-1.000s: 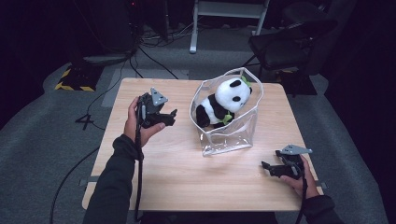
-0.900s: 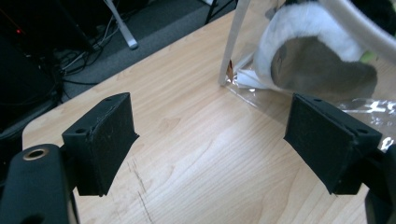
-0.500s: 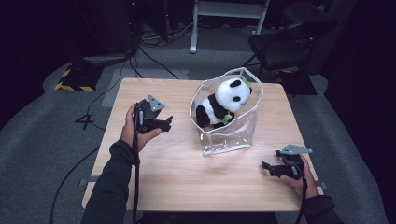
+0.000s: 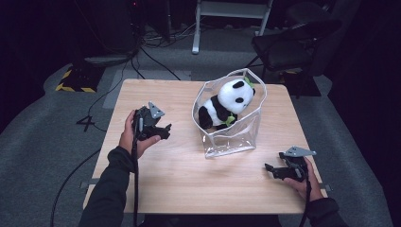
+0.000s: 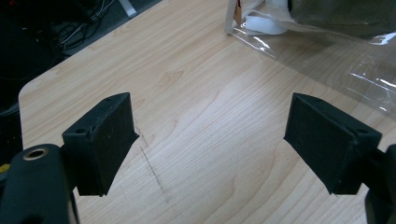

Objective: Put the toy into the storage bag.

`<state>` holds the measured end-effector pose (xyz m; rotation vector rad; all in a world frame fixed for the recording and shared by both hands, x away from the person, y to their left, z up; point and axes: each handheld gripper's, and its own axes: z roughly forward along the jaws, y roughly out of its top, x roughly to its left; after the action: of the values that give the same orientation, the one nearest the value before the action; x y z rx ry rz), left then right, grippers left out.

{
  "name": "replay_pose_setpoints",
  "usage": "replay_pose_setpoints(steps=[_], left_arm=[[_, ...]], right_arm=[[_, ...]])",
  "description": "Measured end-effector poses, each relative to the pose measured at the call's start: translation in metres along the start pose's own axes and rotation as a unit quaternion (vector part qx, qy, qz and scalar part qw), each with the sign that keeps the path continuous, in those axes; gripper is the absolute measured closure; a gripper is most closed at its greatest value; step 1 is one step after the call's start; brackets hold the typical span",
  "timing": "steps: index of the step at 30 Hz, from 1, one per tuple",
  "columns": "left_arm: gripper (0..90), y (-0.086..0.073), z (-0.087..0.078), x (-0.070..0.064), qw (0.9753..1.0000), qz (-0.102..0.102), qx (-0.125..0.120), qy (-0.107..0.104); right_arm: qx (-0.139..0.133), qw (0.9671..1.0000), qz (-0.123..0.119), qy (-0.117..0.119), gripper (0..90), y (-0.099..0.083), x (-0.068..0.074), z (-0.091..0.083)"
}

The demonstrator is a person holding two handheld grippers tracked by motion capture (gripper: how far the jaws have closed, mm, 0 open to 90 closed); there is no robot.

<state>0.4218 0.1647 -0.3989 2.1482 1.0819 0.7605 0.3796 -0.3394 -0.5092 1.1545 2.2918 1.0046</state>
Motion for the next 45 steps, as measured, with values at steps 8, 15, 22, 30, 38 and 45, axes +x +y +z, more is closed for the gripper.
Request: replay_pose_setpoints(steps=[8, 15, 22, 30, 38, 45], left_arm=[[16.3, -0.009, -0.003, -0.006, 0.9999, 0.012, 0.007, 0.000], [16.3, -0.021, -0.002, -0.013, 0.9998, 0.015, 0.010, -0.003], [16.3, -0.034, -0.004, -0.018, 0.9998, 0.015, 0.015, -0.008], [16.3, -0.049, -0.006, -0.025, 0.9995, 0.020, 0.023, -0.013], [16.3, -0.068, -0.009, -0.027, 0.9995, 0.015, 0.028, -0.010], [16.3, -0.085, -0.013, -0.027, 0.9993, 0.010, 0.033, -0.012]], right_arm=[[0.000, 1.0000, 0.000, 0.000, 15.0, 0.000, 0.000, 0.000], [0.000, 1.0000, 0.000, 0.000, 14.9, 0.000, 0.000, 0.000], [0.000, 1.0000, 0.000, 0.000, 15.0, 0.000, 0.000, 0.000], [0.000, 1.0000, 0.000, 0.000, 15.0, 0.000, 0.000, 0.000], [0.000, 1.0000, 0.000, 0.000, 15.0, 0.000, 0.000, 0.000], [0.000, 1.0000, 0.000, 0.000, 15.0, 0.000, 0.000, 0.000]])
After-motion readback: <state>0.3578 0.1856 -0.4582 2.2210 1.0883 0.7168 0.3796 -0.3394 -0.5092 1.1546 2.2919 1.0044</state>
